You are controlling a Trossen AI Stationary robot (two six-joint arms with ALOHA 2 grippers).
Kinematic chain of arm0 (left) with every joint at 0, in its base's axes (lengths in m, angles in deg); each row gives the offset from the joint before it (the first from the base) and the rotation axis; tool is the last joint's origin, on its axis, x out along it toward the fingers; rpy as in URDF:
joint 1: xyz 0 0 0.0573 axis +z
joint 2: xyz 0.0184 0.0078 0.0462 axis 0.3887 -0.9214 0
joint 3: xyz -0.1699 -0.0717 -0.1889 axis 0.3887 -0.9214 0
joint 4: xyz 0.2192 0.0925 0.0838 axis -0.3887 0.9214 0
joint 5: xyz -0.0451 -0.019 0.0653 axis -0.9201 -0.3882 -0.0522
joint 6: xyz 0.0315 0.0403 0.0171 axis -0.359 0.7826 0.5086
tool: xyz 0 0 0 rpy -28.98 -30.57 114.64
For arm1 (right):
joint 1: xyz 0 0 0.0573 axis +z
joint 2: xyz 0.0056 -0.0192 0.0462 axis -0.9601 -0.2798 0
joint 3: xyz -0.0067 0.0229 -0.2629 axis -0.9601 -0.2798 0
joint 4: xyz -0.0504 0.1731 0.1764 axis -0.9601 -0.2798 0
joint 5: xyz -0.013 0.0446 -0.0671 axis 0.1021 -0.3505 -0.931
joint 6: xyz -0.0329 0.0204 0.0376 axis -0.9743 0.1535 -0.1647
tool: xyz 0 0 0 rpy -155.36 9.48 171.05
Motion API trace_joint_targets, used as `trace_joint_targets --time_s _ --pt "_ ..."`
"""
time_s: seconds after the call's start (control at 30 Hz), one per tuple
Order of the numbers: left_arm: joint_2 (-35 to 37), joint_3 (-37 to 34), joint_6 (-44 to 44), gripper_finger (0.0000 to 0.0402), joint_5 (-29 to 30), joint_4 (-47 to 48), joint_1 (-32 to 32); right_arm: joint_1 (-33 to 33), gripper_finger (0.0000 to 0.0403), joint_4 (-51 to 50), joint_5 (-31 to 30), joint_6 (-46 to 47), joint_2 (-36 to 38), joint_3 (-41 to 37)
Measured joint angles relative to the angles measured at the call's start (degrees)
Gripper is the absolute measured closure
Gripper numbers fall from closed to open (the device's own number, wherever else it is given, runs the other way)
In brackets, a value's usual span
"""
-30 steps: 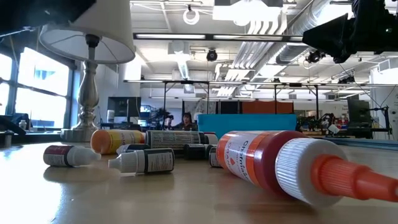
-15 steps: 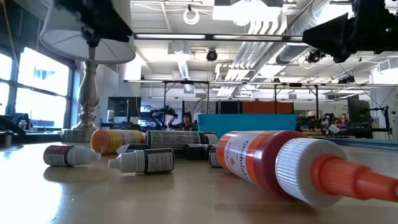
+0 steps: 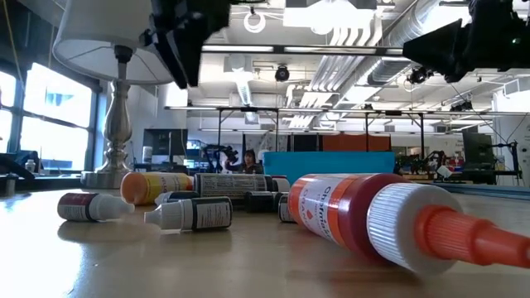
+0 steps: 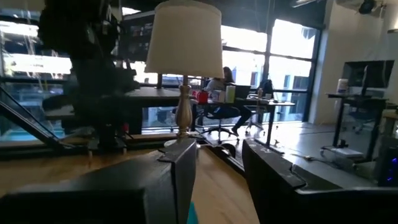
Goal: Pick & Place food coloring
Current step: Put the left large yellow food coloring bottle into the bin
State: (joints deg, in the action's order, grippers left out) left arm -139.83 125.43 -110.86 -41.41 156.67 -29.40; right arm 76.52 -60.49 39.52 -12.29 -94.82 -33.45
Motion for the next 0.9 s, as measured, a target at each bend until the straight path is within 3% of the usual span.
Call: trace_joint_targets --time_s 0.1,0.2,0.53,0.9 --pt "-3.41 0.12 -1.84 0.0243 -2.9 0.3 -0.4 0.0 0.0279 -0.31 1.88 3.89 -0.18 0.0" --pt "-6.13 0.08 -4.54 0.0243 -2.05 -1.23 -1.15 0.0 0.0279 -0.33 2.61 5.85 -0.14 0.0" --pt "-11.16 0.1 -10.4 0.0243 -5.65 -2.12 -0.98 0.0 0.0279 -0.49 2.61 5.61 -0.13 0.0" --pt "-11.04 0.1 -4.38 0.0243 -5.49 -4.25 -1.01 0.0 0.0279 -0.49 2.61 5.48 -0.13 0.0"
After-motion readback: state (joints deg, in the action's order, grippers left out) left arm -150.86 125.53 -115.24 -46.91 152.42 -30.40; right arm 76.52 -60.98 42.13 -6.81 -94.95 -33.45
